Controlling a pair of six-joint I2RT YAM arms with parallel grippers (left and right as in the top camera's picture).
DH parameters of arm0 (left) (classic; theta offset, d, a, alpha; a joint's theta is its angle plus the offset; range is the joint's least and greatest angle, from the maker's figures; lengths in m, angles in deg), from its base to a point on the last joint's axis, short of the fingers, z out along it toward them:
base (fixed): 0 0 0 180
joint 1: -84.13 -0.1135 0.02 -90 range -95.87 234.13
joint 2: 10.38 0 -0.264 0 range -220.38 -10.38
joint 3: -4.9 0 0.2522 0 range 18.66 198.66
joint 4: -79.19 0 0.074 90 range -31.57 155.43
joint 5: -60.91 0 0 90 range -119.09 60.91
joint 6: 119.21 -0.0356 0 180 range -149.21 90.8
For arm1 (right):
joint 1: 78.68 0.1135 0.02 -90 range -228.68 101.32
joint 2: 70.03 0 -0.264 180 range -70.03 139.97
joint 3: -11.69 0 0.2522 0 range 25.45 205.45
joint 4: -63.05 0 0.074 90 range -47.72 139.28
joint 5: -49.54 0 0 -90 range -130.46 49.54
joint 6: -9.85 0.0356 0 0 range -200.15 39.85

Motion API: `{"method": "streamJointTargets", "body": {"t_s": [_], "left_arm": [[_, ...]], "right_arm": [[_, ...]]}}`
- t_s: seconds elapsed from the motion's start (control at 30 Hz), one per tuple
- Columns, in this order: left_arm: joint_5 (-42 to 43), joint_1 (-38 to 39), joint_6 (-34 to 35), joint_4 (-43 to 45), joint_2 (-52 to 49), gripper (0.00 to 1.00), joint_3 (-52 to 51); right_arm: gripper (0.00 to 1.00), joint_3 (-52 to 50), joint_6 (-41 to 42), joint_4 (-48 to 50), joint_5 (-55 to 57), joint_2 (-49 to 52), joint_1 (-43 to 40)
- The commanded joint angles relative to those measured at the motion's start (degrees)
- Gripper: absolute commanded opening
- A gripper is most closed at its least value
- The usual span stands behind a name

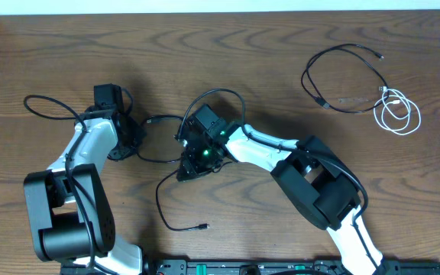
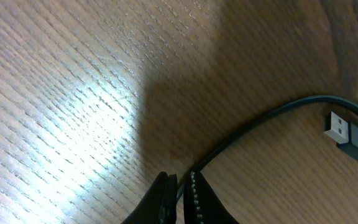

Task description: Untangle cables

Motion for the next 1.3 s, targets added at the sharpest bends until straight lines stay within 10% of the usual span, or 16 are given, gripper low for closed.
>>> {"method": "streamJointTargets", "body": {"t_s": [0.0, 0.37, 0.83, 1.27], "left_arm": [[-0.68, -0.31, 1.46, -0.33, 0.48, 0.11, -0.07], [-0.76, -0.31, 1.46, -0.33, 0.48, 0.11, -0.07], [3.58, -0.24, 1.46, -0.02, 0.46, 0.24, -0.46], [4.66, -0.11, 1.44, -0.46, 0.39, 0.20, -1.86]], "right_arm": [[0.14, 0.92, 2.95, 4.00, -0.79, 1.09, 0.04], [0.13, 1.36, 5.22, 11.17, 8.57, 0.55, -1.29], [0.67, 5.07, -2.05, 6.25, 14.34, -2.95, -6.23], [0.82, 5.03, -2.03, -2.32, 13.60, -2.47, -11.65]]}}
